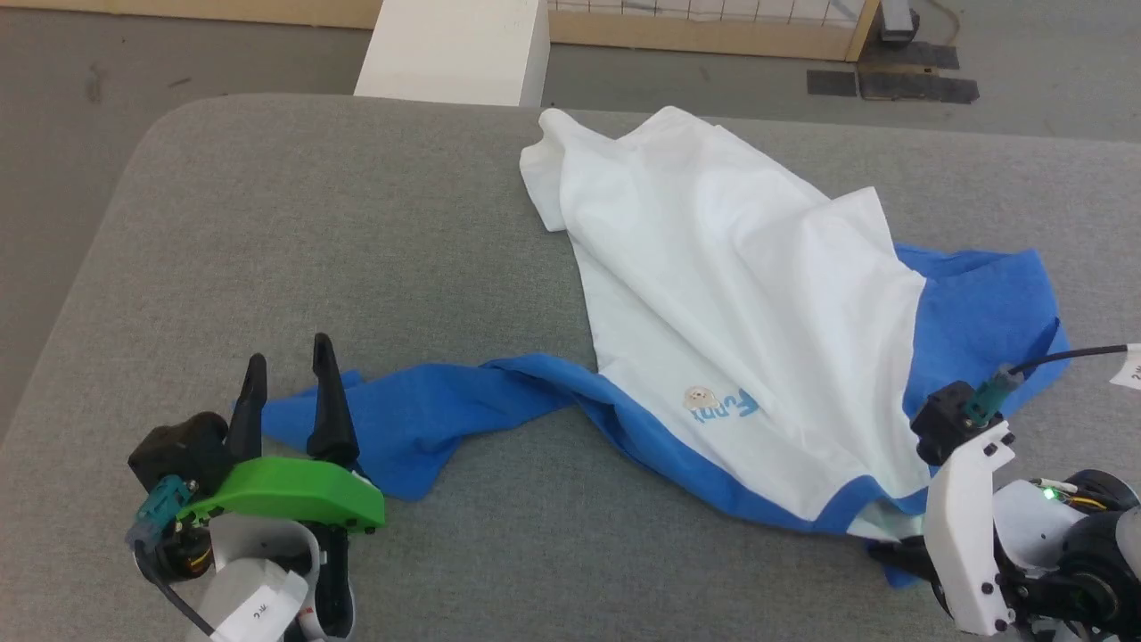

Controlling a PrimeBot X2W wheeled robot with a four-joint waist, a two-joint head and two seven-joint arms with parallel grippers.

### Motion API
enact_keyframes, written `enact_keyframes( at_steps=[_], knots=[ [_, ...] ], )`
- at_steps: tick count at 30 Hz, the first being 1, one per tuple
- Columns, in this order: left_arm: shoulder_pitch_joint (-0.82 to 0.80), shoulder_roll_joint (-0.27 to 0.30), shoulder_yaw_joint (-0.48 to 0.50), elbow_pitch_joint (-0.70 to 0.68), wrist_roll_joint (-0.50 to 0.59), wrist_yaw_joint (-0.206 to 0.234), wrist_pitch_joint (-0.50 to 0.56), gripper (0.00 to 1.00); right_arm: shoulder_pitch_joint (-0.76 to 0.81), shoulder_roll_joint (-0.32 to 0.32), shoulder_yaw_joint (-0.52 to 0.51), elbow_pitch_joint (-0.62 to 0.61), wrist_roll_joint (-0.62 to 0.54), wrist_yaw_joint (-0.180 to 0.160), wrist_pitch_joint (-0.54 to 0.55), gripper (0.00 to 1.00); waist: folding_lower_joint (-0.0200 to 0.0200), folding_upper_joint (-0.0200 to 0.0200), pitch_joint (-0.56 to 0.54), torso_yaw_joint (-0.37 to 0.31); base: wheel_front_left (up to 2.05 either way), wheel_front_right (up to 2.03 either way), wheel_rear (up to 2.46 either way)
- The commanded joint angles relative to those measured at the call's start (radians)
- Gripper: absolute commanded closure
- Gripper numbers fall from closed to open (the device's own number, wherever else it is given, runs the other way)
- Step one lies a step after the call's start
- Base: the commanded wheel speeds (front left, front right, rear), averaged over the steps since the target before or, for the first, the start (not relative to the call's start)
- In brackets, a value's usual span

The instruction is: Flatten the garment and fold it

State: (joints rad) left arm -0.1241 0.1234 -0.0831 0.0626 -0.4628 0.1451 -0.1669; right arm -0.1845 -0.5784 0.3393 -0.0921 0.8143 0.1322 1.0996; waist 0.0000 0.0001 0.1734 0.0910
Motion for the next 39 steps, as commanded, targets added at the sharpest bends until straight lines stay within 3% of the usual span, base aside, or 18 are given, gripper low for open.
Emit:
enact_keyframes(
  at_steps=[1, 8, 13, 16, 20, 25, 33, 34, 35, 36, 39],
  knots=[
    [0.018, 0.005, -0.001, -0.002, -0.006, 0.005, 0.007, 0.0, 0.015, 0.027, -0.027, -0.007, -0.03, -0.002, -0.021, 0.0, 0.0, -0.0001, -0.012, -0.004, 0.0, 0.0, 0.0],
    [0.025, 0.013, -0.014, -0.002, -0.008, 0.002, 0.028, 0.0, 0.028, 0.163, -0.195, -0.056, -0.048, -0.002, -0.205, 0.0, 0.0, -0.0001, -0.043, -0.01, 0.0, 0.0, 0.0],
    [0.028, 0.02, -0.042, 0.0, -0.013, -0.005, 0.087, 0.0, 0.022, 0.26, -0.386, -0.037, -0.167, -0.002, -0.426, 0.0, 0.0, -0.0001, -0.057, -0.021, 0.0, 0.0, 0.0],
    [0.029, 0.026, -0.069, 0.009, -0.021, -0.006, 0.167, 0.0, 0.026, 0.312, -0.453, -0.015, -0.245, -0.002, -0.497, 0.0, 0.0, -0.0001, -0.058, -0.03, 0.0, 0.0, 0.0],
    [0.022, 0.046, -0.122, 0.031, -0.032, 0.006, 0.362, 0.0, 0.038, 0.357, -0.488, 0.003, -0.309, -0.002, -0.526, 0.0, 0.0, -0.0001, -0.053, -0.038, 0.0, 0.0, 0.0],
    [-0.019, 0.097, -0.164, 0.062, 0.004, 0.068, 0.593, 0.0, 0.042, 0.383, -0.497, 0.0, -0.332, -0.002, -0.523, 0.0, 0.0, -0.0001, -0.038, -0.045, 0.0, 0.0, 0.0],
    [-0.081, 0.102, -0.206, 0.135, 0.008, 0.064, 0.701, 0.0, 0.036, 0.398, -0.493, -0.008, -0.334, -0.002, -0.523, 0.0, 0.0, -0.0001, -0.009, -0.055, 0.0, 0.0, 0.0],
    [-0.084, 0.099, -0.209, 0.147, 0.005, 0.063, 0.706, 0.37, 0.036, 0.398, -0.492, -0.007, -0.335, -0.002, -0.524, 0.0, 0.0, -0.0001, -0.007, -0.056, 0.0, 0.0, 0.0],
    [-0.087, 0.092, -0.206, 0.155, -0.002, 0.063, 0.701, 0.63, 0.036, 0.397, -0.492, -0.006, -0.336, -0.002, -0.525, 0.0, 0.0, -0.0001, -0.005, -0.058, 0.0, 0.0, 0.0],
    [-0.09, 0.087, -0.202, 0.159, -0.007, 0.062, 0.69, 1.0, 0.036, 0.397, -0.491, -0.005, -0.336, -0.002, -0.526, 0.0, 0.0, -0.0001, -0.002, -0.058, 0.0, 0.0, 0.0],
    [-0.09, 0.074, -0.175, 0.166, -0.036, 0.062, 0.66, 1.0, 0.037, 0.396, -0.492, 0.001, -0.336, -0.002, -0.53, 0.0, 0.0, -0.0001, 0.001, -0.055, 0.0, 0.0, 0.0]
  ],
)
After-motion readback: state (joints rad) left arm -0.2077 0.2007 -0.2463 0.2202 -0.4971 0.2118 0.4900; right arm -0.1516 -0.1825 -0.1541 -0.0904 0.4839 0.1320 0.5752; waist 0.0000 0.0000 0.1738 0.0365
